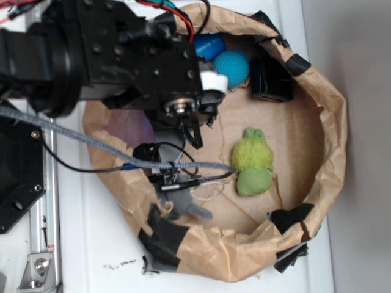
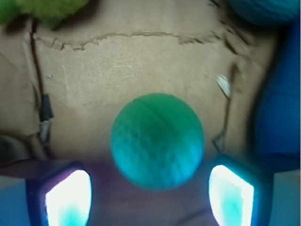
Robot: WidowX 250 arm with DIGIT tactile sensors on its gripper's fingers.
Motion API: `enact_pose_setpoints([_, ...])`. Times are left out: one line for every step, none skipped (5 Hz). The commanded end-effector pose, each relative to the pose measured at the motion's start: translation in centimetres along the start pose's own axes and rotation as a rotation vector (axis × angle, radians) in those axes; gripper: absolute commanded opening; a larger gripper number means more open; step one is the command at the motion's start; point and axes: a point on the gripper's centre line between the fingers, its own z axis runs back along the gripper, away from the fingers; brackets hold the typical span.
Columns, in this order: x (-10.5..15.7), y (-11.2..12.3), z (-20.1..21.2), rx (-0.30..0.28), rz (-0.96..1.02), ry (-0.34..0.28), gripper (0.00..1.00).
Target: Grab the green ball.
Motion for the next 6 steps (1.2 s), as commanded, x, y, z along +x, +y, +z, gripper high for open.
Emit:
enact_pose_setpoints([-0.2, 0.3, -2.0, 0.067, -0.311, -0.037, 1.00])
enact_pose_setpoints([-0.3, 0.1, -2.8, 0.101, -0.336, -0.052, 1.00])
enact_pose_setpoints([0.5, 0.4, -3.4, 0.091, -0.329, -0.031, 1.00])
enact_pose_setpoints([0.8, 0.5, -4.3, 0.104, -0.310, -0.013, 0.29])
enact_pose_setpoints([0.7, 0.4, -3.1, 0.100, -0.295, -0.018, 0.00])
enact_pose_setpoints([1.4, 0.2, 1.5, 0.026, -0.206, -0.015, 0.00])
